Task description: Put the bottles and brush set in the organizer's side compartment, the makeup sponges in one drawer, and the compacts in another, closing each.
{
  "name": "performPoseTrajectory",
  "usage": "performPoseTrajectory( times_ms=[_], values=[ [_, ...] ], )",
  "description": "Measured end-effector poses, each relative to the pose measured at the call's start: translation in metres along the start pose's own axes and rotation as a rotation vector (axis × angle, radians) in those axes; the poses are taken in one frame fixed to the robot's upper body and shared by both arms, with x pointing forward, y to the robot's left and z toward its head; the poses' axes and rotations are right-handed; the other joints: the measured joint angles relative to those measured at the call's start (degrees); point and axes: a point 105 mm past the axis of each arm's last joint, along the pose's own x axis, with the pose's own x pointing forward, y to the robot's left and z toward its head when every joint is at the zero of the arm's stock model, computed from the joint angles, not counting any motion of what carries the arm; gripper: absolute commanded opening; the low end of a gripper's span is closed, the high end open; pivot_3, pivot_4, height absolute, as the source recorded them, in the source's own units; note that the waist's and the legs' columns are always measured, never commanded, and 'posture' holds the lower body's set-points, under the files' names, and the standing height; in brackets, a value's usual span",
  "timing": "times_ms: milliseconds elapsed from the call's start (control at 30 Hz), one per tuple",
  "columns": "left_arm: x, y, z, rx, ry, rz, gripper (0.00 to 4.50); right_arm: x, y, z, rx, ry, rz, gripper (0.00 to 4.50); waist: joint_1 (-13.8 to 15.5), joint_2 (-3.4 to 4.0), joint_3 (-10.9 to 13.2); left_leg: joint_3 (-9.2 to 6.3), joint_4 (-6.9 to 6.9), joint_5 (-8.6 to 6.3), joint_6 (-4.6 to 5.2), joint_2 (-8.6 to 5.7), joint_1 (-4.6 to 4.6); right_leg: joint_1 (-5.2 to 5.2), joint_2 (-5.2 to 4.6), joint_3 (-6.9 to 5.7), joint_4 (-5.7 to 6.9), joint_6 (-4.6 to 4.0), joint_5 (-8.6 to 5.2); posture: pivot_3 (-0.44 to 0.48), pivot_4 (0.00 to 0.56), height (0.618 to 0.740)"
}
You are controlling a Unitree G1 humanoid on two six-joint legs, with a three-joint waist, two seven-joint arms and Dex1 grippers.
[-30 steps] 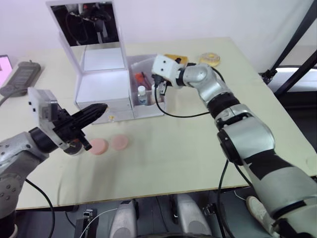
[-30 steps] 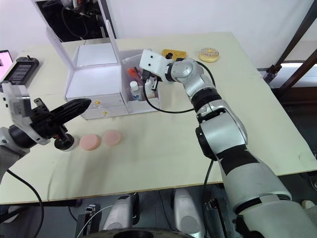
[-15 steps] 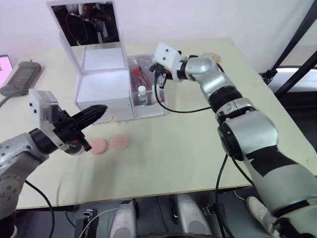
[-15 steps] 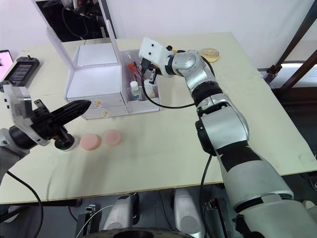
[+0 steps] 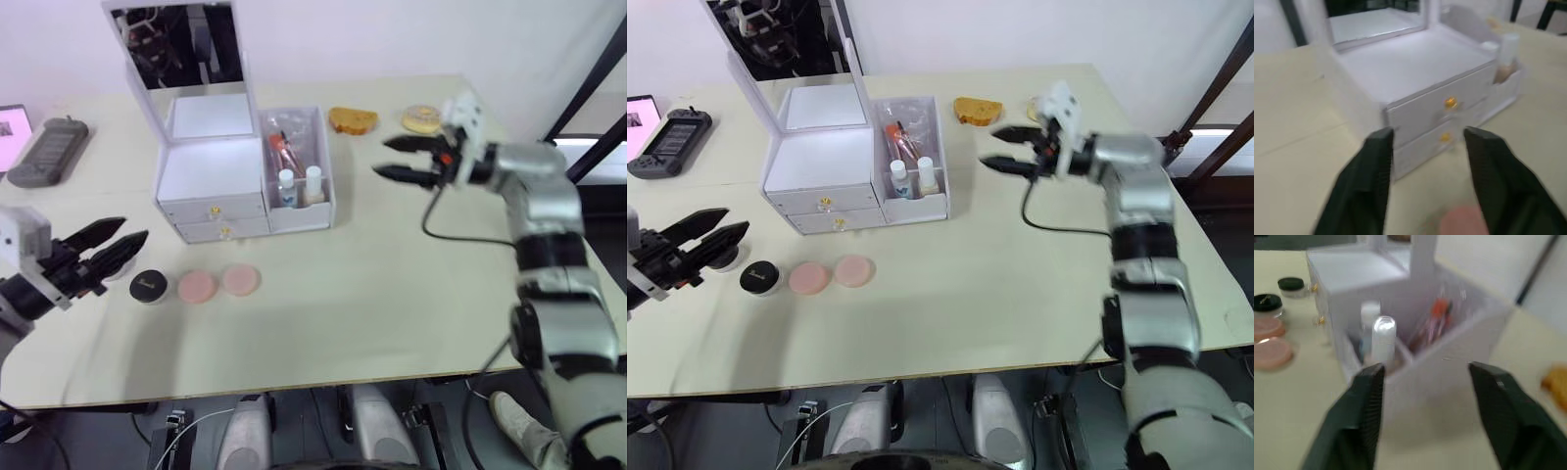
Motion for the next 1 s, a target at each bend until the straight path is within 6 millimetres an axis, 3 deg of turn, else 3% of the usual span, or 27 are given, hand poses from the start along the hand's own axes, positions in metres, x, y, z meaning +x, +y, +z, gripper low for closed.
performPoseTrajectory(
  times_ms=[33, 133, 267, 467, 667, 767, 800, 1000],
  values=[
    [-0.005, 0.006, -0.001, 0.014, 0.008, 0.01, 4.41, -0.01, 0.003, -0.005, 0.019, 0.01, -0.016, 4.5, 0.0, 0.0, 0.0, 0.01, 0.01, 0.0, 0.0, 0.01, 0.0, -0.01, 0.0, 0.0, 0.01, 0.0, 0.0, 0.0, 0.15, 0.74],
    [-0.03, 0.039, -0.01, 0.03, 0.03, 0.124, 4.47, -0.05, 0.011, -0.025, 0.11, 0.037, -0.109, 4.5, 0.35, -0.02, -0.01, 0.09, 0.04, -0.01, -0.01, 0.02, 0.04, 0.01, -0.04, 0.01, -0.03, 0.15, -0.09, 0.0, 0.15, 0.74],
    [-0.059, 0.065, -0.032, 0.018, 0.075, 0.239, 4.47, -0.099, 0.018, -0.062, 0.224, 0.11, -0.253, 4.5, 0.38, -0.09, -0.05, 0.34, 0.11, -0.02, -0.04, 0.01, 0.04, 0.02, -0.21, 0.05, -0.11, 0.15, -0.09, 0.0, 0.15, 0.74],
    [-0.076, 0.08, -0.047, 0.008, 0.088, 0.308, 4.47, -0.131, 0.018, -0.086, 0.256, 0.155, -0.413, 4.5, 0.21, -0.11, -0.05, 0.65, 0.12, -0.03, -0.04, 0.04, 0.09, -0.03, -0.31, 0.14, -0.12, 0.14, -0.08, 0.0, 0.15, 0.74],
    [-0.087, 0.084, -0.058, -0.001, 0.113, 0.344, 4.47, -0.147, 0.021, -0.104, 0.279, 0.224, -0.513, 4.5, 0.39, -0.16, -0.07, 0.72, -0.01, -0.03, -0.03, 0.01, 0.07, 0.01, -0.45, 0.07, -0.1, 0.2, -0.12, 0.0, 0.15, 0.74],
    [-0.088, 0.084, -0.06, 0.002, 0.117, 0.346, 4.47, -0.151, 0.025, -0.111, 0.293, 0.247, -0.532, 4.5, -0.8, -0.02, -0.01, -0.9, -0.1, 0.0, 0.01, -0.88, 0.01, 1.07, -1.57, -1.62, -0.02, 0.53, -0.58, 0.0, 0.15, 0.74],
    [-0.087, 0.083, -0.059, 0.005, 0.117, 0.343, 4.47, -0.15, 0.024, -0.108, 0.289, 0.24, -0.534, 4.5, -1.28, 0.05, -0.02, -1.43, -0.03, -0.01, 0.0, -1.24, 0.08, 1.01, -1.95, -2.06, 0.03, 0.67, -0.77, 0.0, 0.15, 0.74],
    [-0.076, 0.068, -0.055, 0.024, 0.119, 0.276, 4.47, -0.134, 0.037, -0.086, 0.314, 0.253, -0.405, 4.5, 0.57, 0.03, -0.03, -0.78, 0.03, -0.02, -0.02, -1.06, 0.02, 0.9, -1.92, -1.71, -0.03, 0.58, -0.7, 0.0, 0.15, 0.74]
  ],
)
